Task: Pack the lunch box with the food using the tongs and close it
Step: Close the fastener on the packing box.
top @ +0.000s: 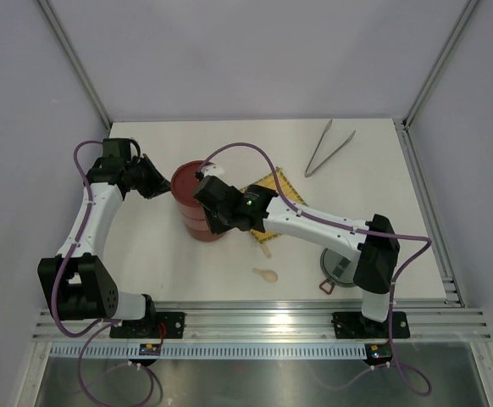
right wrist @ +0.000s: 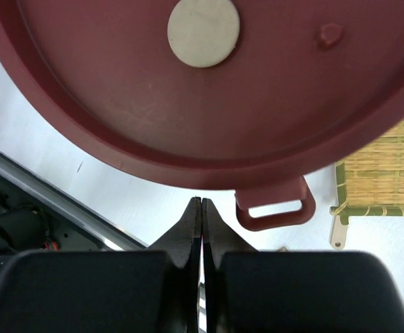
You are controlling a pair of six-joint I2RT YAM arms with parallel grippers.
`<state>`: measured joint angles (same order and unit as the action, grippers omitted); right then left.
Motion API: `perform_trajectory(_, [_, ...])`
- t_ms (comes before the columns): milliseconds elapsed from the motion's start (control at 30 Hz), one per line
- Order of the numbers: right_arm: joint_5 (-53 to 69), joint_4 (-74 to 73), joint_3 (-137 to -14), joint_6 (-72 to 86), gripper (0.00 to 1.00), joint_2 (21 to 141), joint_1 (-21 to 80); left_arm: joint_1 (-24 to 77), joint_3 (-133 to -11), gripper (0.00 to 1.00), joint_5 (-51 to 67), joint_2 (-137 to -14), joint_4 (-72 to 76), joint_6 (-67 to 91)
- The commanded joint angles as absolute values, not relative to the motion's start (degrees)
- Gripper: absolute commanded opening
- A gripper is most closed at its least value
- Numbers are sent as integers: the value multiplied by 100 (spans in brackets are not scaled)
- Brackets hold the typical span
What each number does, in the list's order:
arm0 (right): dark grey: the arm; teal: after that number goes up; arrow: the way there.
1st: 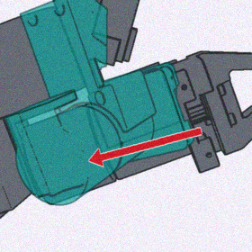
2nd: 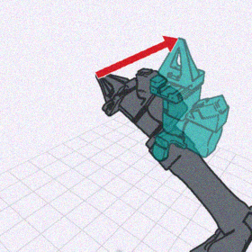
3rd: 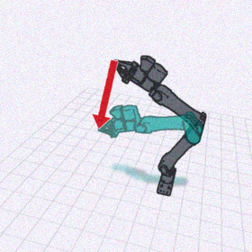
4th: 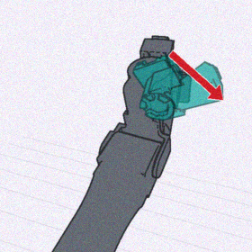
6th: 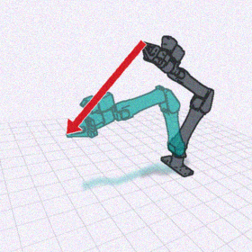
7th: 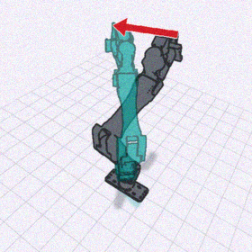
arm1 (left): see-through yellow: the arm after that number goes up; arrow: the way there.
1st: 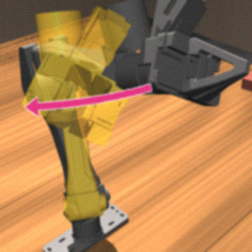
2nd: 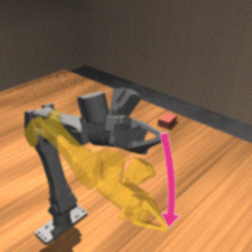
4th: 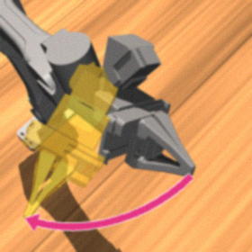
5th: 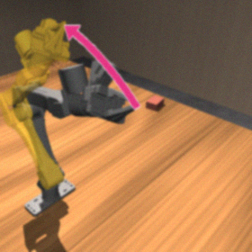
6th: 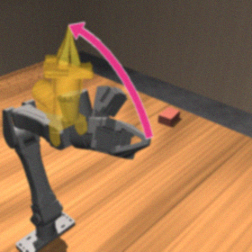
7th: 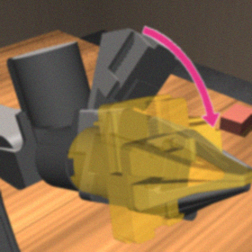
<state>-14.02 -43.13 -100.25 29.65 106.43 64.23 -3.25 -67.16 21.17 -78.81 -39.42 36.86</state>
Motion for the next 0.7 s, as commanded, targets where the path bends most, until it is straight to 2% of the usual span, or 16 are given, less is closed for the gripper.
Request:
perform_trajectory(0, [-1880, -4447, -10327, 2830, 0, 10784, 6504, -316, -6785, 0, 2083, -7761, -3815, 3586])
perform_trajectory(333, [-2724, -4816, -10476, 2777, 0, 10846, 6504, -316, -6776, 0, 2127, -7805, -3771, 3612])
perform_trajectory(667, [-2330, -4755, -10468, 2778, 0, 10723, 6513, -316, -6794, 0, 2101, -7796, -3797, 3595])
